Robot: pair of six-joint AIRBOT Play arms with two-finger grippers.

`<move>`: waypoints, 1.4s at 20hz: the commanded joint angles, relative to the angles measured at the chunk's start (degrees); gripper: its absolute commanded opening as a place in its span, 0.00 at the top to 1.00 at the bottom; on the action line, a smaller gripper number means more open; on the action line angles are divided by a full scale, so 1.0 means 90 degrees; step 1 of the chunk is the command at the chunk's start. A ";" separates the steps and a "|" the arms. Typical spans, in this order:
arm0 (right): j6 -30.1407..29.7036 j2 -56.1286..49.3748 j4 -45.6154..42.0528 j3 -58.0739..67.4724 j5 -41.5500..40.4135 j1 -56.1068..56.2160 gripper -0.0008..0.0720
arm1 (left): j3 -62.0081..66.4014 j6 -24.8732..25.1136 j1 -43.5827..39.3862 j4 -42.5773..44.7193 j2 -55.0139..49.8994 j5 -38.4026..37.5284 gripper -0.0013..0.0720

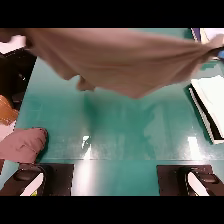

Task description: Fold the shirts.

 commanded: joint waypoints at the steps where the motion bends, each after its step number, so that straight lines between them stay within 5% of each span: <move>1: 0.0126 0.0277 -0.0039 0.0933 0.0678 -0.0546 0.97 | 0.0772 -0.0024 0.0005 0.0032 0.0410 -0.0041 0.94; 6: 0.0595 -0.0461 -0.0036 0.1868 0.1642 -0.1035 0.97 | 0.0765 -0.0019 0.0005 0.0665 -0.0019 -0.0255 0.94; 10: 0.1039 -0.1362 -0.0493 0.1039 0.1707 -0.0425 0.97 | -0.0187 -0.0097 0.0005 0.1010 -0.1319 -0.0573 0.94; 16: 0.0950 -0.3429 -0.1462 -0.0784 0.0627 0.0682 0.97 | -0.1948 -0.0114 0.0005 0.0724 -0.3898 -0.0056 0.94; 21: 0.0758 -0.5088 -0.1457 -0.0117 -0.0073 0.0712 0.96 | -0.1970 -0.0029 0.0005 0.0775 -0.5085 0.1115 0.94; 22: 0.0758 -0.5299 -0.1457 0.0170 -0.0032 0.0709 0.94 | -0.1967 -0.0049 0.0005 0.0770 -0.5081 0.1294 0.84; 23: 0.0758 -0.5445 -0.1455 0.0432 0.0024 0.0702 0.67 | -0.1904 -0.0158 0.0005 0.0772 -0.5066 0.1343 0.43; 24: 0.0755 -0.5552 -0.1457 0.0726 0.0117 0.0695 0.44 | -0.1775 -0.0216 0.0041 0.0765 -0.5066 0.1200 0.20; 25: 0.0704 -0.5581 -0.1457 0.0962 0.0226 0.0695 0.44 | -0.1569 -0.0296 0.0129 0.0748 -0.5064 0.0801 0.27; 28: 0.0180 -0.5248 -0.1270 0.1137 0.0896 0.0607 0.44 | -0.1224 -0.0350 0.0590 0.0741 -0.4843 -0.0668 0.28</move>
